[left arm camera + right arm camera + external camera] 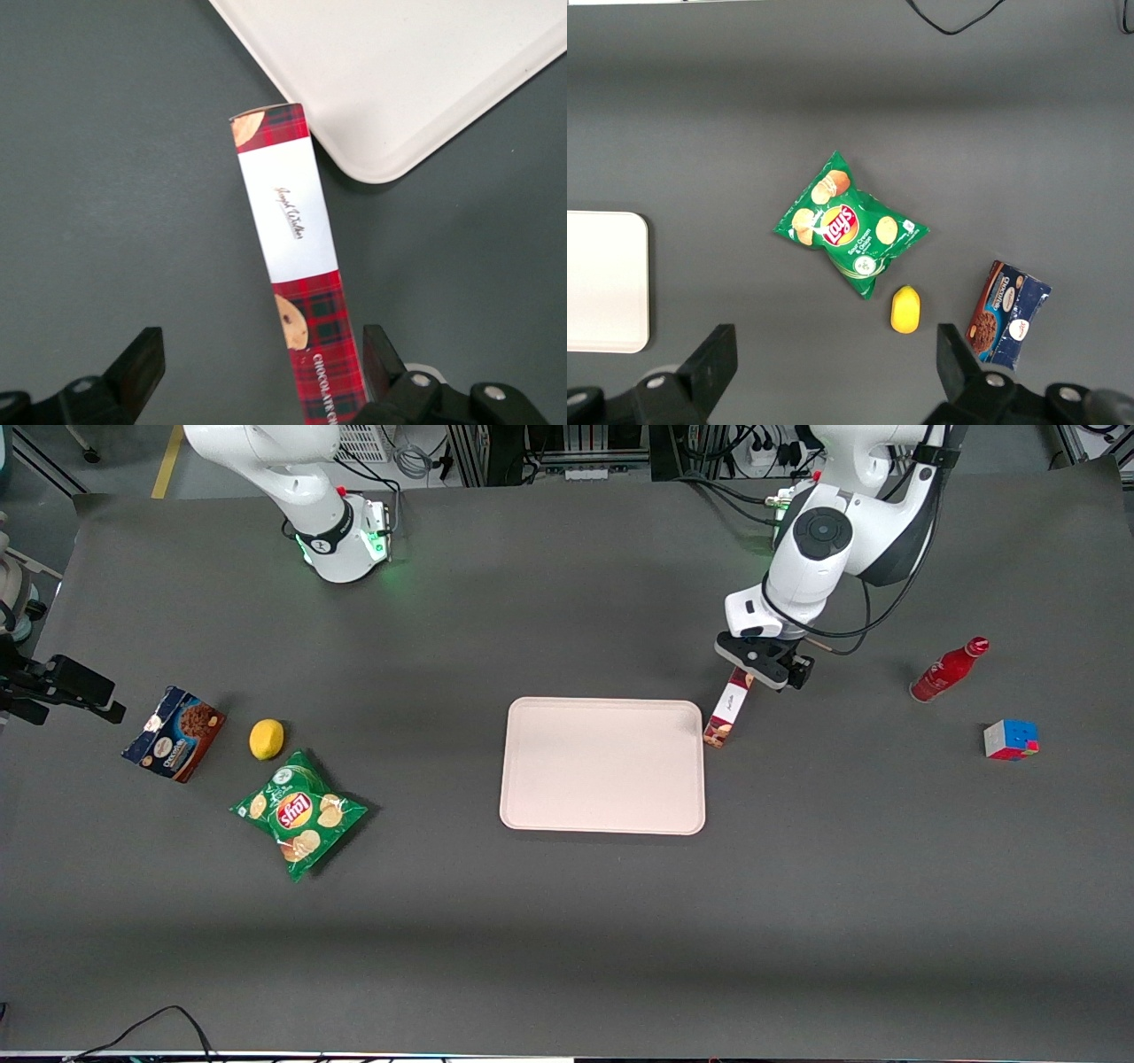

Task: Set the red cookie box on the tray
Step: 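Lower the left gripper around the cookie box and close it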

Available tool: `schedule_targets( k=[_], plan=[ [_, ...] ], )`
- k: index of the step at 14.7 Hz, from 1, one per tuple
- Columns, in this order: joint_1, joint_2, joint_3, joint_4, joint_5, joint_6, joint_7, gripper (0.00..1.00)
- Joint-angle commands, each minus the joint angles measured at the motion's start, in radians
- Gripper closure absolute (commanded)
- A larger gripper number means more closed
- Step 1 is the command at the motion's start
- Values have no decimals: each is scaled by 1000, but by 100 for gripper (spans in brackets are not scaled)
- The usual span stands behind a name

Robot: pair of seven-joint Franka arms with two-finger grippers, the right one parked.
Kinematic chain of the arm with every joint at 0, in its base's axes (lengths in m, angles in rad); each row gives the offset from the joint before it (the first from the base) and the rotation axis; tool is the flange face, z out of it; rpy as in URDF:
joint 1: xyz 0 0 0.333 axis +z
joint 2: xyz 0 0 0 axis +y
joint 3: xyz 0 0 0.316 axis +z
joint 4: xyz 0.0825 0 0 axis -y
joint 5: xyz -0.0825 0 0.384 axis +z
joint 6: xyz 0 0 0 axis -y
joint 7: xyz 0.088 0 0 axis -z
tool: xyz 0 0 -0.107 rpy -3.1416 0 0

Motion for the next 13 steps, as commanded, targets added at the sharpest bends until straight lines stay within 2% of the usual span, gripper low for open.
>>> schedule_targets(
  k=[1, 9, 13],
  plan=[
    [-27, 53, -12, -18, -13, 76, -62, 0],
    [-41, 99, -17, -35, -10, 104, -62, 0],
    [-39, 158, -15, -43, 27, 191, -58, 0]
  ],
)
